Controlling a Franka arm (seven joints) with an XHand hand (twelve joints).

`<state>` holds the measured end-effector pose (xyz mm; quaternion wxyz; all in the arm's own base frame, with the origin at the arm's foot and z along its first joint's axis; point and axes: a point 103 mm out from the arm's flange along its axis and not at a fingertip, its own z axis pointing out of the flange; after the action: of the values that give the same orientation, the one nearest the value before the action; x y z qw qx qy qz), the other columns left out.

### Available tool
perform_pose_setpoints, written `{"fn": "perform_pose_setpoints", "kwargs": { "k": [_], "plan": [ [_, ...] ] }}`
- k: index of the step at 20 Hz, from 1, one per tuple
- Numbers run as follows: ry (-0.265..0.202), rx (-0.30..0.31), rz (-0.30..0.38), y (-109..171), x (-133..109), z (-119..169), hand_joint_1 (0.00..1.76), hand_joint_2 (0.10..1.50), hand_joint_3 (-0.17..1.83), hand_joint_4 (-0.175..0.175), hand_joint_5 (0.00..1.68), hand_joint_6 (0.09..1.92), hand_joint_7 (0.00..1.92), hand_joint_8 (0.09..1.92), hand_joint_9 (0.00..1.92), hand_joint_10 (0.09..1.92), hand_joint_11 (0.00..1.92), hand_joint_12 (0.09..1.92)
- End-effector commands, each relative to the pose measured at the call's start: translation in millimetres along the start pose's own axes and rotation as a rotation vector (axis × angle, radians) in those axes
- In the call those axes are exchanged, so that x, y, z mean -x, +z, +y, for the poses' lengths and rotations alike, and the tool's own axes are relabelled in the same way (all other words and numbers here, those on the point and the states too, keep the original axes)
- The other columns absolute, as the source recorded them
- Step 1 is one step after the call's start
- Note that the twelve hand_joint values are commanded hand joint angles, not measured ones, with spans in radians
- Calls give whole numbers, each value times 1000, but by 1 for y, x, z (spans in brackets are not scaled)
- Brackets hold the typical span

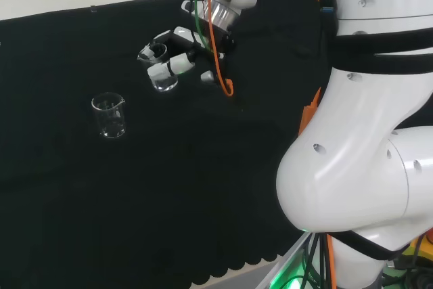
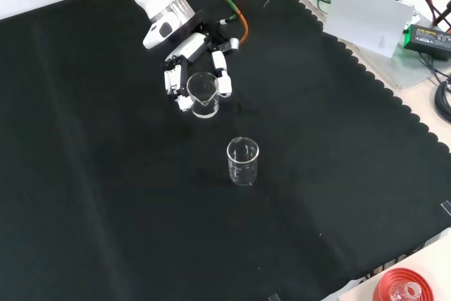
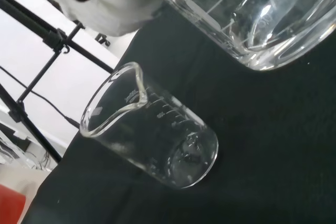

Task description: Pour the water from the handheld beaker into the one on the table.

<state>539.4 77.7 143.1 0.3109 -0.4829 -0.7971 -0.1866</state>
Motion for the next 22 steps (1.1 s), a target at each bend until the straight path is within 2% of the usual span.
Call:
{"fn": "perform_pose_setpoints", "kwargs": {
  "k": [1, 9, 17, 22],
  "plan": [
    [-5, -22, -28, 2, -14, -2, 1279, 1060, -175, 27, 1208, 758, 1521, 87, 1364, 352, 836, 1066],
    [11, -67, -86, 4, -26, -5, 1279, 1060, -175, 27, 1208, 760, 1521, 87, 1363, 354, 838, 1063],
    [33, -117, -204, 4, -44, 1, 1279, 1060, -175, 26, 1209, 760, 1520, 87, 1358, 355, 838, 1060],
    [45, -144, -244, 2, -50, 4, 1279, 1060, -175, 26, 1210, 760, 1519, 87, 1356, 357, 840, 1059]
  ]
}}
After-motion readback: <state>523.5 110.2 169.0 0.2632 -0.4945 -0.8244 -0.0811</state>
